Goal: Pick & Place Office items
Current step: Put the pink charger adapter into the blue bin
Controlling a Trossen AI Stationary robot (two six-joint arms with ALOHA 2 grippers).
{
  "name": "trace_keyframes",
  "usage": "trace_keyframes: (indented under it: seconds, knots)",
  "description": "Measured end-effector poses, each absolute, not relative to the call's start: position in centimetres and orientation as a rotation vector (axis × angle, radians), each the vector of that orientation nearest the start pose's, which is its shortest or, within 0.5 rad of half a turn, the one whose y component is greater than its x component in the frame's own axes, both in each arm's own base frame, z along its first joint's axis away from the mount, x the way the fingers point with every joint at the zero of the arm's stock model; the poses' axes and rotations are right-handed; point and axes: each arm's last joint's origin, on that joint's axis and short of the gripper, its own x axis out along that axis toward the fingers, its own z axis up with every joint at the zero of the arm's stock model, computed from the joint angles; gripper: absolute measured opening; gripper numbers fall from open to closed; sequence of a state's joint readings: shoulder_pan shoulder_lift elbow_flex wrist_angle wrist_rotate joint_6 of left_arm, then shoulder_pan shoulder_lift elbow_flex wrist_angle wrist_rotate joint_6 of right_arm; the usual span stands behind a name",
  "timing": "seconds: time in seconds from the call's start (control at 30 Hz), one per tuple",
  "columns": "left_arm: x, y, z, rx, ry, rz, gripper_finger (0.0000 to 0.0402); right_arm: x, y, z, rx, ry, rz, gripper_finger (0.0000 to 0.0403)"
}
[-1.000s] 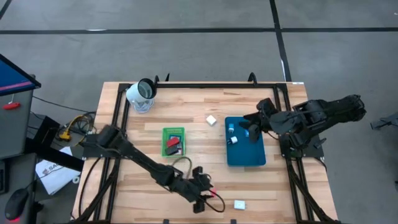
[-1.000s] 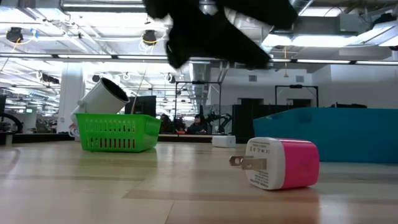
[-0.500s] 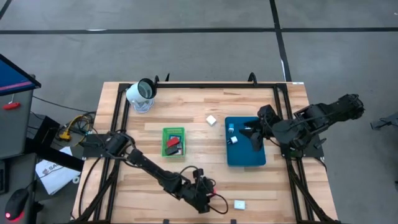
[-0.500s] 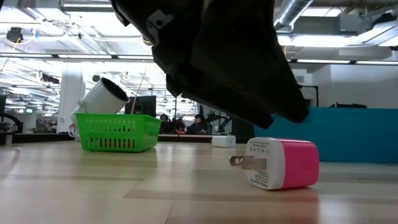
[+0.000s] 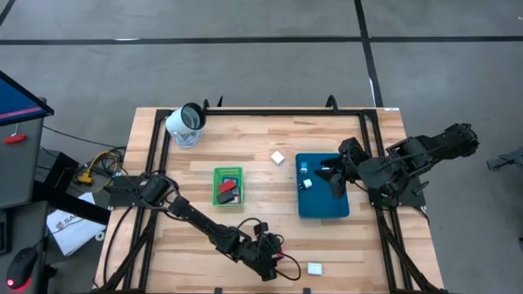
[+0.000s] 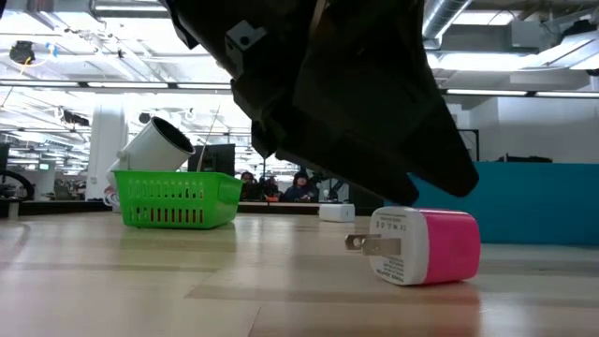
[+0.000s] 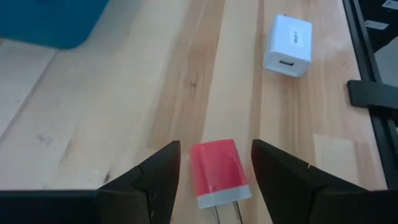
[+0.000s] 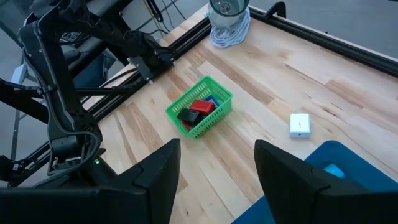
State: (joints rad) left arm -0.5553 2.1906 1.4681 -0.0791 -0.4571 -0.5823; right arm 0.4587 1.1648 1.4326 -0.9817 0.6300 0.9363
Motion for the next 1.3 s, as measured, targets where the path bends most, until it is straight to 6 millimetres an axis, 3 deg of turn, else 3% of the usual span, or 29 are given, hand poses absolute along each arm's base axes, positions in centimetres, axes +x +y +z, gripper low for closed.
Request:
trace_keyframes:
  seconds: [0.6,0.83,1.0,1.3]
  knots:
    - [38.9,-22.0,10.9,-0.223,0.744,0.115,0.0194,19.1,7.5,40.9,0.535,0.474,-0.425,0.0198]
    - [39.3,-21.2,10.7,-0.267,0.718,0.126,0.0167,19.1,7.5,40.9,0.535,0.474,-0.425,0.0198]
    - [39.9,-20.2,10.8,-0.278,0.708,0.149,0.013,19.1,7.5,40.9,0.535,0.474,-0.425,0.0198]
    - [41.6,-16.7,11.6,-0.312,0.658,0.226,0.013,19.1,7.5,40.9,0.538,0.472,-0.429,0.0198]
